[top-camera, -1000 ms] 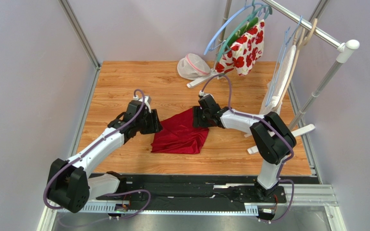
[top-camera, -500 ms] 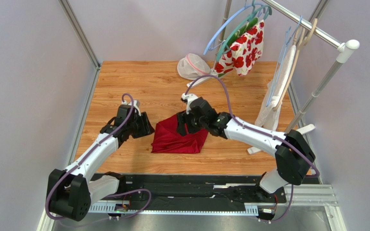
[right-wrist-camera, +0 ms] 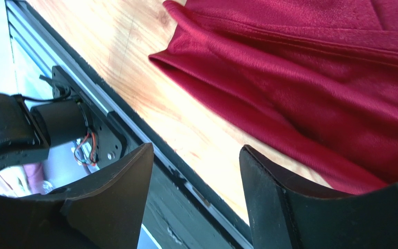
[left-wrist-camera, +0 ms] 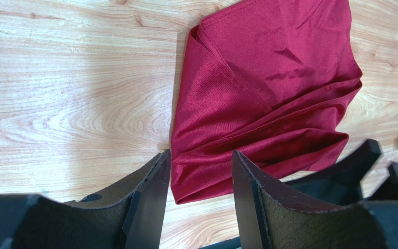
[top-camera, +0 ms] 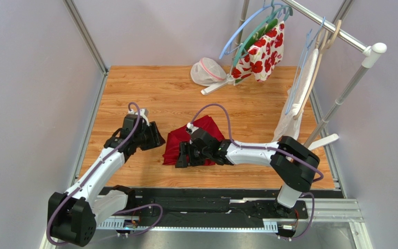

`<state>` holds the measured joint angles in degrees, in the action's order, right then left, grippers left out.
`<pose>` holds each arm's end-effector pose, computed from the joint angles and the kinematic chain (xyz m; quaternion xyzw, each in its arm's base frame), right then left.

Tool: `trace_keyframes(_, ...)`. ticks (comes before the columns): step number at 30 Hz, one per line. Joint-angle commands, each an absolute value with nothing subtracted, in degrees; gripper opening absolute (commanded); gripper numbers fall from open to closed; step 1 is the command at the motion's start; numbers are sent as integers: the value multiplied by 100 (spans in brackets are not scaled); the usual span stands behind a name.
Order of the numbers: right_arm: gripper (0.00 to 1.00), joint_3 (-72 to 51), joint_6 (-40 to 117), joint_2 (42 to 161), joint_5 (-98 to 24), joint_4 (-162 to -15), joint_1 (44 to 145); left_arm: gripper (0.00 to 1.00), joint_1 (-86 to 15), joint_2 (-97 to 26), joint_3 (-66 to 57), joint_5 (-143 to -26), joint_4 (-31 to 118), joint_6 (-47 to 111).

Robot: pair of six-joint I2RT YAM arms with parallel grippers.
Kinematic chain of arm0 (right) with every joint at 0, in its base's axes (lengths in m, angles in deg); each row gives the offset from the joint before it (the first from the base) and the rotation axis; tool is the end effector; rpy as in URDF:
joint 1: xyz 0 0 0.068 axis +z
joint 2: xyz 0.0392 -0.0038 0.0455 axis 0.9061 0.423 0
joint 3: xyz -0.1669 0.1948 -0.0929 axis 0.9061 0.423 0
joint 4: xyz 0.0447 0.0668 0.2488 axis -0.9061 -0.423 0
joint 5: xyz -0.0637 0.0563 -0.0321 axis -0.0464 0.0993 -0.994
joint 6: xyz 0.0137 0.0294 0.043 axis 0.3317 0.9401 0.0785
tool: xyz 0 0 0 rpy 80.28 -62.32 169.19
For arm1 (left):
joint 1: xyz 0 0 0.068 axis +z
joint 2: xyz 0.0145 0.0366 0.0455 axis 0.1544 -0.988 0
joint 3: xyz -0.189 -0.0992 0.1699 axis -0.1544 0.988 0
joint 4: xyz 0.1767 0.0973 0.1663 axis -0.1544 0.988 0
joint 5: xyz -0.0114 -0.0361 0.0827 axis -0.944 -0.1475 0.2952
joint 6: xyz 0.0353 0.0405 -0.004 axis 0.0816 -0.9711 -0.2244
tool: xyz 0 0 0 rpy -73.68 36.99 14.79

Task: Fold the napkin, place the utensils inside, and roll it up
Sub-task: Roll the napkin with the utensil

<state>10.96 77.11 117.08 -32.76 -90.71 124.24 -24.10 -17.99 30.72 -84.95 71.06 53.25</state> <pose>0.1719 0.3030 0.1783 -0.1493 0.9080 0.3577 0.1591 0.1964 -0.0588 0.2250 -0.1144 0.9210 -0.2121 0.3062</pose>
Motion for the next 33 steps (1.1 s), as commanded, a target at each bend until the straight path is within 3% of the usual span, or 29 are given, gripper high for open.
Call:
trace_keyframes(1,66,861,8052,11967,-3329,-8445,12404,56,-2365,-1594,3080,-8547,7215,5372)
trace_keyframes(14,63,1389,8492,11958,-3506,-7461,12210,56,-2365,-1462,3299,-8687,7145,5486)
trace_keyframes(33,61,1433,8211,12423,-3998,-7768,11894,56,-2795,-1593,4012,-9452,6679,5557)
